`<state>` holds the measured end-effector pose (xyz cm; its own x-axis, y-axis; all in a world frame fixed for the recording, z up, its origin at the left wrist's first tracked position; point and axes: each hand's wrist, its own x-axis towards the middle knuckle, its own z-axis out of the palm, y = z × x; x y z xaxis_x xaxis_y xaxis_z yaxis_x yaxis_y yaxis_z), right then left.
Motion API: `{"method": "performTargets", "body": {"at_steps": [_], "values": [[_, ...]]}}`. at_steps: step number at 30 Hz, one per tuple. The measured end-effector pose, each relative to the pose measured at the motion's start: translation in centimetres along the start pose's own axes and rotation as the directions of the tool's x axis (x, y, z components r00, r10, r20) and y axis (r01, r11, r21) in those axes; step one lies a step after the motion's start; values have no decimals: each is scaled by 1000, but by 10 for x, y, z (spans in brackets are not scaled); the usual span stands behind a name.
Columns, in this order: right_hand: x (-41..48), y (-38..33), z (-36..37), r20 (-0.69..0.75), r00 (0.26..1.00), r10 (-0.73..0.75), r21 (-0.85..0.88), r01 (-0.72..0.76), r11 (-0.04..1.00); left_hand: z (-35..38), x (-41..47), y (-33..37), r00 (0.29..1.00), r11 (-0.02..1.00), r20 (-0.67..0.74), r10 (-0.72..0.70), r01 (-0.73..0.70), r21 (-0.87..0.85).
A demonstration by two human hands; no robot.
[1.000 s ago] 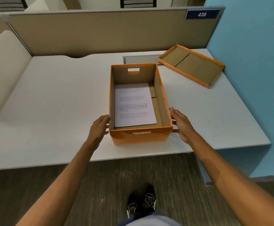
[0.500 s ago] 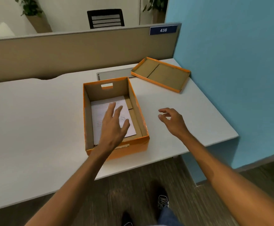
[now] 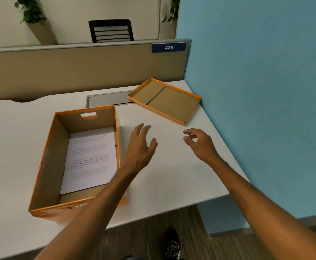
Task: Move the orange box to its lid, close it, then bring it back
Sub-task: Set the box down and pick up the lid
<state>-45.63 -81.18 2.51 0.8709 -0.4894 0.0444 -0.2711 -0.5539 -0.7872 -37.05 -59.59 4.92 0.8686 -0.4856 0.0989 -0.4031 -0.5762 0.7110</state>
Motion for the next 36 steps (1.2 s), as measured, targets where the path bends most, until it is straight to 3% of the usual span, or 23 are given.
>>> {"method": "performTargets", "body": {"at_steps": [11, 19, 23, 26, 28, 30, 32, 34, 36], "values": [[75, 46, -20, 56, 995, 78, 2, -78, 997, 67, 64, 12, 992, 994, 75, -104, 100, 50], [144, 71, 4, 89, 960, 265, 30, -268, 963, 105, 144, -9, 975, 990, 175, -137, 132, 40], [183, 80, 15, 86, 863, 498, 201, -505, 839, 126, 180, -24, 962, 992, 245, -121, 124, 5], [210, 85, 25, 110, 748, 655, 416, -633, 653, 139, 206, -37, 941, 961, 262, -214, 251, -113], [223, 86, 30, 185, 671, 718, 534, -682, 499, 145, 219, -44, 881, 839, 308, -360, 450, -307], [233, 88, 35, 221, 609, 762, 574, -713, 402, 150, 229, -50, 787, 606, 400, -470, 617, -502], [241, 88, 40, 206, 562, 801, 592, -723, 355, 154, 238, -56, 714, 406, 476, -513, 690, -599], [247, 87, 43, 172, 535, 828, 595, -726, 346, 158, 244, -60, 684, 313, 516, -516, 711, -629], [251, 87, 44, 169, 515, 840, 581, -741, 337, 160, 247, -62, 677, 285, 535, -506, 716, -637]]}}
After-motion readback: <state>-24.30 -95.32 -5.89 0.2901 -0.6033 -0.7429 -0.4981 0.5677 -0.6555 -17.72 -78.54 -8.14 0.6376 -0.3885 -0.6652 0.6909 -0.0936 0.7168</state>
